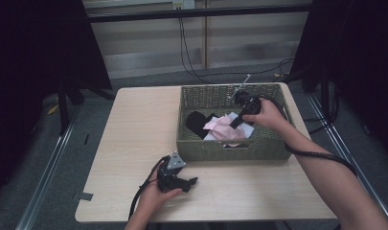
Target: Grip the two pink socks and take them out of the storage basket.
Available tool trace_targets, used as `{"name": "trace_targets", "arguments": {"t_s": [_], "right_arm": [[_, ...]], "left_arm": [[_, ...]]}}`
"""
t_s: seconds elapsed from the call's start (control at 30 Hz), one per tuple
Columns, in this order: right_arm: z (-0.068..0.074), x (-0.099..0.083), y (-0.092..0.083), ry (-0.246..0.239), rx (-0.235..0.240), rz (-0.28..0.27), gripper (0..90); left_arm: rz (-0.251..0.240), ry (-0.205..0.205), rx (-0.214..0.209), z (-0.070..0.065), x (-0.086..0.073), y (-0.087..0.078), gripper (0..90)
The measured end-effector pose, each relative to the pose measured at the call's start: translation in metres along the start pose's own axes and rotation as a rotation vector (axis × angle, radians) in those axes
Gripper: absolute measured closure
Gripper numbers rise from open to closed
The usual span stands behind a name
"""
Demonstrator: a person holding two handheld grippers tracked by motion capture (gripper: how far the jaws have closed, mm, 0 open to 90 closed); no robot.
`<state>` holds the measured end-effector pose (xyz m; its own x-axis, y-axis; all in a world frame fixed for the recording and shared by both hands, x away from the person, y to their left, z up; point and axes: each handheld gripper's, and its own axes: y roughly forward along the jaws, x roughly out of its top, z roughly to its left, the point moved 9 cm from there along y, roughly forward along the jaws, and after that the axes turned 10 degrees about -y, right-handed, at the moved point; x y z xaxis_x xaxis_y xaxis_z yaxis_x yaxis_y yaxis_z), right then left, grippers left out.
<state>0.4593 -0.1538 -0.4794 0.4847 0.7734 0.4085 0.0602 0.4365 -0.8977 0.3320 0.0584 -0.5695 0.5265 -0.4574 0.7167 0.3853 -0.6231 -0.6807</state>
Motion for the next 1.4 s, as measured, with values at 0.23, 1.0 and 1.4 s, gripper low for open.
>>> {"name": "trace_targets", "arguments": {"t_s": [0.23,1.0,1.4], "right_arm": [[-0.003,0.004,-0.030,-0.003,-0.013,-0.011,88.5],[0.021,0.012,-0.102,-0.051,-0.026,-0.015,88.4],[0.037,0.011,-0.127,-0.075,-0.018,-0.057,88.3]], "left_arm": [[0.000,0.001,-0.001,0.000,0.000,0.000,18.6],[0.001,0.001,0.003,0.000,0.000,0.000,18.7],[0.001,0.001,0.000,0.000,0.000,0.000,18.7]]}}
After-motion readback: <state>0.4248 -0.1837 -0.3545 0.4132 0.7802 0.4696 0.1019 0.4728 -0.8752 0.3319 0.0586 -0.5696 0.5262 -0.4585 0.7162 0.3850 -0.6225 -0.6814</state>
